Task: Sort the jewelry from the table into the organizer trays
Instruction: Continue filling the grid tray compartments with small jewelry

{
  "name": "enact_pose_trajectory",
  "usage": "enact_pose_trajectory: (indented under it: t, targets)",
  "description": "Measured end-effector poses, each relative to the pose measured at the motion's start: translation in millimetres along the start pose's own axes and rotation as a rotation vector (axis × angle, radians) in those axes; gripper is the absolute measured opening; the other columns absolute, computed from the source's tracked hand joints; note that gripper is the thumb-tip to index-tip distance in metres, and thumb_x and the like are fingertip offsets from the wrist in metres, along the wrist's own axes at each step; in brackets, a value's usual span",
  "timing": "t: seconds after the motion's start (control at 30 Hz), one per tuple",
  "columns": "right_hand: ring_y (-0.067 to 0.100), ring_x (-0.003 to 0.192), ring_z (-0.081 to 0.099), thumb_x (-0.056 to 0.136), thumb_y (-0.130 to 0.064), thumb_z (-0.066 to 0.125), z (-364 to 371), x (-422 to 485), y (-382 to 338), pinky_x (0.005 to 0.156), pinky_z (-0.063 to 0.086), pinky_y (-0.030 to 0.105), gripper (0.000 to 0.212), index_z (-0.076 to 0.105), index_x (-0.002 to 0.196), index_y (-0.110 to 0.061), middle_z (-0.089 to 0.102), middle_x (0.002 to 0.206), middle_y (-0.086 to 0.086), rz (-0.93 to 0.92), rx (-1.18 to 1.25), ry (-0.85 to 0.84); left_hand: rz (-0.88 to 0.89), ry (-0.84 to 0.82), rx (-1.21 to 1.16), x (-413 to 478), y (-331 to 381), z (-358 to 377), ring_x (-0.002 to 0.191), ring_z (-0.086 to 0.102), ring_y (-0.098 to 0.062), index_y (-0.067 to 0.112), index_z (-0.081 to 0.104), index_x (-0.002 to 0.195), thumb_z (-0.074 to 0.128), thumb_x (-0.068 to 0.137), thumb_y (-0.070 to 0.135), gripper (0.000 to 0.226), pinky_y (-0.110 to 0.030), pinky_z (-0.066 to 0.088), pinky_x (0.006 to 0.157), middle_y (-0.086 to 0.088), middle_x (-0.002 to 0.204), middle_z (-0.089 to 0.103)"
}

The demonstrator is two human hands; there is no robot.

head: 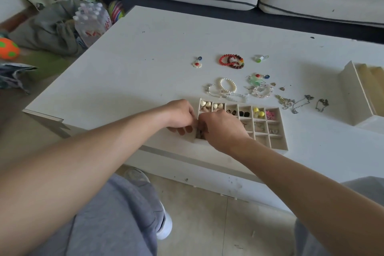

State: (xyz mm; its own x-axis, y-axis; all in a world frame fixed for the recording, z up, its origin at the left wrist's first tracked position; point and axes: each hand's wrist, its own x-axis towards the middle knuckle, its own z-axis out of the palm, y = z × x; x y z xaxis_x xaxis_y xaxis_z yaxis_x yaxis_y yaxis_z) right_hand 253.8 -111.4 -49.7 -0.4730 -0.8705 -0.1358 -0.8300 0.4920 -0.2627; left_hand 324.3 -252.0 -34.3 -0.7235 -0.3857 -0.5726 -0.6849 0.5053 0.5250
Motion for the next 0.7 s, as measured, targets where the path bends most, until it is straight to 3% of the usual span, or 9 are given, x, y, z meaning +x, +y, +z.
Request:
enact_pose_trajectory:
  t: [0.17, 0.3, 0.43, 0.7]
  targets:
    - [0.032, 0.095, 0.066, 0.09, -0.005, 0.053, -0.9, 1.7, -2.4, 0.078, 0.056, 0.04, 0.029, 0.069, 0.105, -0.025, 0.066, 0.101, 0.007, 0.014, -0.05, -0.015, -0.025, -0.025, 0.013, 0.4, -0.4, 0.1, 0.066, 0.065, -0.017, 0.02, 0.067, 0.09, 0.061, 0.094, 0.024, 0.008, -0.024, 0.043, 0.062, 0.002, 0.083, 0.073]
    - [0.029, 0.099, 0.062, 0.092, -0.006, 0.053, 3.9, -2.0, -1.6, 0.075, 0.053, 0.037, 0.031, 0.071, 0.103, -0.028, 0.062, 0.101, 0.005, -0.002, -0.087, 0.017, -0.026, -0.027, 0.027, 1.6, 0.0, 0.1, 0.063, 0.064, -0.015, 0.021, 0.066, 0.088, 0.062, 0.094, 0.024, 0.008, -0.023, 0.041, 0.06, 0.003, 0.083, 0.073]
    - [0.027, 0.108, 0.057, 0.091, -0.005, 0.059, 10.1, -0.5, -0.6, 0.075, 0.055, 0.04, 0.024, 0.074, 0.101, -0.021, 0.056, 0.109, 0.003, 0.008, -0.094, 0.087, -0.027, -0.028, 0.045, 3.1, 0.6, -0.2, 0.064, 0.064, -0.015, 0.021, 0.066, 0.092, 0.062, 0.094, 0.026, 0.008, -0.023, 0.042, 0.06, 0.003, 0.085, 0.073]
    - [0.025, 0.09, 0.064, 0.089, -0.007, 0.064, 19.2, 5.9, 1.2, 0.061, 0.043, 0.031, 0.023, 0.074, 0.105, -0.021, 0.06, 0.105, 0.0, 0.169, -0.044, 0.117, -0.032, -0.03, 0.049, 6.5, -1.0, 0.2, 0.063, 0.063, -0.015, 0.019, 0.07, 0.092, 0.065, 0.093, 0.028, 0.01, -0.022, 0.04, 0.057, 0.004, 0.083, 0.074]
